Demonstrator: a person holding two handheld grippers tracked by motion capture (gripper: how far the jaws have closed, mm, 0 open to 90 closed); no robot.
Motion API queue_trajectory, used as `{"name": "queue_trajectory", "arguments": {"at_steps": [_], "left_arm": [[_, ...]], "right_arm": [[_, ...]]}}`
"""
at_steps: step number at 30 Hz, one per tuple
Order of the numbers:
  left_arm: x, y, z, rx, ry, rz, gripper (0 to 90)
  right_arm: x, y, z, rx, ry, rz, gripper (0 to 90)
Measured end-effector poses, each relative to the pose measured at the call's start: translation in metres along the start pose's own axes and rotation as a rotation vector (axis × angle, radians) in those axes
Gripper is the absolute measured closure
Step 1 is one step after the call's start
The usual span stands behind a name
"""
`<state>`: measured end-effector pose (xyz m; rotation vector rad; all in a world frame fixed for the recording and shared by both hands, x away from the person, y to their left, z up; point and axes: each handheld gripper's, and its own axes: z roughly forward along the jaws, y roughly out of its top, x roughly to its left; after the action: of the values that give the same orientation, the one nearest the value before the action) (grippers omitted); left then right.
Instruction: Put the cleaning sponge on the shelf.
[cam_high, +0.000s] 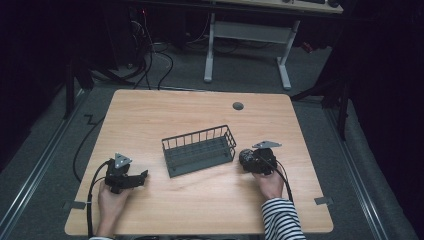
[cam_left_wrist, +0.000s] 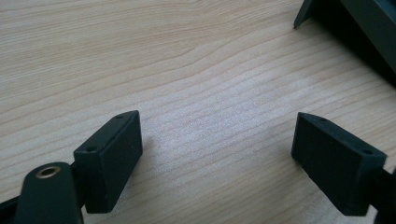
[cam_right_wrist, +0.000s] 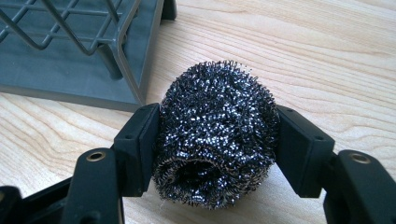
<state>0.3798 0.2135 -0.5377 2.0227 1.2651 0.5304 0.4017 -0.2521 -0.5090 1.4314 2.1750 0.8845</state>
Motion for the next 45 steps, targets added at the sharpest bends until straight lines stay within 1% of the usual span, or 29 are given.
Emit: {"name": "queue_trajectory", "arguments": {"at_steps": [9, 13, 14, 16, 19, 20, 22, 24, 26, 28, 29, 32, 33, 35, 36, 39, 40, 44, 45], "left_arm": [[0.0, 0.0, 0.0, 0.0, 0.0, 0.0, 16.8], [0.0, 0.0, 0.0, 0.0, 0.0, 0.0, 16.8], [0.0, 0.0, 0.0, 0.0, 0.0, 0.0, 16.8], [0.0, 0.0, 0.0, 0.0, 0.0, 0.0, 16.8], [0.0, 0.0, 0.0, 0.0, 0.0, 0.0, 16.8], [0.0, 0.0, 0.0, 0.0, 0.0, 0.0, 16.8], [0.0, 0.0, 0.0, 0.0, 0.0, 0.0, 16.8], [0.0, 0.0, 0.0, 0.0, 0.0, 0.0, 16.8], [0.0, 0.0, 0.0, 0.0, 0.0, 0.0, 16.8], [0.0, 0.0, 0.0, 0.0, 0.0, 0.0, 16.8], [0.0, 0.0, 0.0, 0.001, 0.0, 0.0, 16.8], [0.0, 0.0, 0.0, 0.0, 0.001, 0.0, 16.8], [0.0, 0.0, 0.0, 0.0, 0.001, 0.0, 16.8], [0.0, 0.0, 0.0, 0.0, 0.001, 0.0, 16.8], [0.0, 0.0, 0.0, 0.001, 0.0, 0.0, 16.8], [0.0, 0.0, 0.0, 0.0, 0.001, 0.0, 16.8], [0.0, 0.0, 0.0, 0.0, 0.001, 0.0, 16.8], [0.0, 0.0, 0.0, 0.0, 0.001, 0.0, 16.8], [0.0, 0.0, 0.0, 0.001, 0.001, 0.0, 16.8]], "right_arm": [[-0.003, -0.002, -0.005, -0.007, 0.004, 0.0, 37.5], [-0.004, -0.002, -0.01, -0.014, 0.01, -0.002, 37.6], [-0.004, -0.001, -0.013, -0.023, 0.015, -0.002, 37.6], [-0.004, 0.0, -0.015, -0.027, 0.014, -0.006, 37.6], [-0.005, 0.001, -0.022, -0.043, 0.029, -0.007, 37.8], [-0.005, 0.001, -0.022, -0.043, 0.029, -0.007, 37.8], [-0.006, 0.002, -0.026, -0.047, 0.048, -0.004, 38.0], [-0.006, 0.002, -0.028, -0.047, 0.052, -0.002, 38.0], [-0.007, 0.003, -0.034, -0.056, 0.057, -0.009, 38.0], [-0.007, 0.003, -0.035, -0.058, 0.057, -0.006, 38.0], [-0.008, 0.005, -0.04, -0.064, 0.06, -0.006, 38.0], [-0.008, 0.006, -0.043, -0.069, 0.064, -0.008, 38.1], [-0.01, 0.008, -0.046, -0.069, 0.07, -0.004, 38.0], [-0.01, 0.008, -0.048, -0.073, 0.073, -0.003, 38.0], [-0.012, 0.01, -0.051, -0.085, 0.079, 0.001, 38.0], [-0.012, 0.011, -0.054, -0.088, 0.084, 0.007, 38.0], [-0.013, 0.013, -0.057, -0.093, 0.083, -0.004, 38.0], [-0.012, 0.017, -0.064, -0.108, 0.091, -0.006, 38.0], [-0.012, 0.02, -0.068, -0.119, 0.093, -0.008, 38.0]]}}
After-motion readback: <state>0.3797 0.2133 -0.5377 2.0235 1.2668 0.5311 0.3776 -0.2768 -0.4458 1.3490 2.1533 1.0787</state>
